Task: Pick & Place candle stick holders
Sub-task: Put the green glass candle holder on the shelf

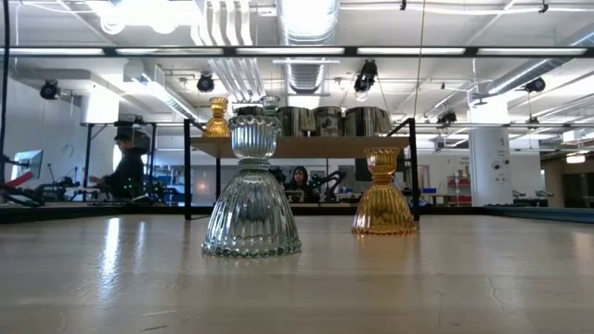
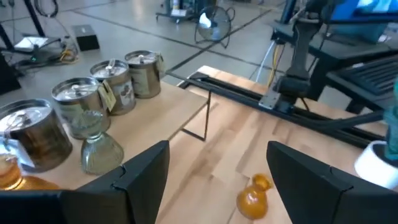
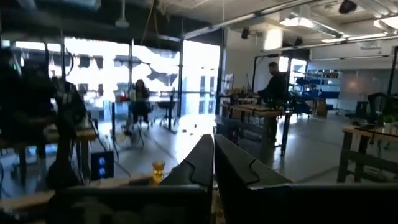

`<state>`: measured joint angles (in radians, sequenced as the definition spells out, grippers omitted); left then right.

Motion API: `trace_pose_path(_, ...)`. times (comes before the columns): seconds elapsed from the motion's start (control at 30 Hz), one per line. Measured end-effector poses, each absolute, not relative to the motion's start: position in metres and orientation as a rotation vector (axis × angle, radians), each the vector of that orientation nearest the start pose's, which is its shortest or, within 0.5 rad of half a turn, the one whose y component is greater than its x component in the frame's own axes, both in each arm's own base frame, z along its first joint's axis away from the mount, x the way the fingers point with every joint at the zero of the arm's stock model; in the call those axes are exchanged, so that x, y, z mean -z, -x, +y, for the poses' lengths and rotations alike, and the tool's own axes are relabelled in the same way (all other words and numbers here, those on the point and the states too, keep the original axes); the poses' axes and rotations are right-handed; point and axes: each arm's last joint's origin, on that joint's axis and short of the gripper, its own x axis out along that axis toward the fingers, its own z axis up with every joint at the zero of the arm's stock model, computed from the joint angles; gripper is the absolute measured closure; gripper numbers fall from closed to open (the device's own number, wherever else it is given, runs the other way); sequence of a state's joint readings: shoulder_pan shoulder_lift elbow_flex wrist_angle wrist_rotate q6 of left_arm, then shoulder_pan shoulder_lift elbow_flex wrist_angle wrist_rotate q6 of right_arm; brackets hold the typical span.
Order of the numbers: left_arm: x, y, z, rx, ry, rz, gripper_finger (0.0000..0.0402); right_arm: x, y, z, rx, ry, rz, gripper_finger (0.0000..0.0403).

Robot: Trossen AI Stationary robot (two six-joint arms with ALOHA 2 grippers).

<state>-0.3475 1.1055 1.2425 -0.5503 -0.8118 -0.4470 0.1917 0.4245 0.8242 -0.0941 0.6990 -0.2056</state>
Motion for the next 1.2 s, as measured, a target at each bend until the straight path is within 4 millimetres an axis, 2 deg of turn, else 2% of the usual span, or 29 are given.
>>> trace_pose_path(0.17, -0.394, -0.183, -0.065, -0.442, 0.209, 0.244, 0.0129, -0.402, -0.108, 0.002, 0.505, 0.096, -0.05, 0.0394)
trace_pose_path(0.3, -0.382, -0.162, -0.07, -0.368, 0.189, 0.301, 0.0128, -0.405, -0.131, 0.01, 0.363, 0.035, 0.15, 0.0394)
trace_pose_path(0.37, -0.375, -0.155, -0.068, -0.388, 0.273, 0.298, 0.0128, -0.402, -0.144, 0.015, 0.283, -0.02, 0.259, 0.0394)
trace_pose_path(0.47, -0.362, -0.15, -0.066, -0.373, 0.255, 0.329, 0.0128, -0.395, -0.163, 0.022, 0.187, -0.093, 0.403, 0.0394)
trace_pose_path(0.57, -0.345, -0.149, -0.072, -0.176, 0.143, 0.434, 0.0128, -0.39, -0.183, 0.029, 0.1, -0.15, 0.456, 0.0394)
trace_pose_path(0.67, -0.33, -0.147, -0.075, -0.028, 0.131, 0.461, 0.0128, -0.384, -0.201, 0.039, 0.021, -0.202, 0.494, 0.0394)
trace_pose_path(0.93, -0.284, -0.125, -0.069, 0.241, 0.231, 0.294, 0.0128, -0.354, -0.25, 0.071, -0.039, -0.238, 0.539, 0.0394)
trace_pose_path(1.07, -0.248, -0.116, -0.066, 0.327, 0.279, 0.25, 0.0128, -0.327, -0.269, 0.082, -0.008, -0.308, 0.638, 0.0388)
trace_pose_path(1.2, -0.206, -0.112, -0.063, 0.329, 0.336, 0.281, 0.0128, -0.299, -0.281, 0.096, 0.009, -0.322, 0.73, 0.0356)
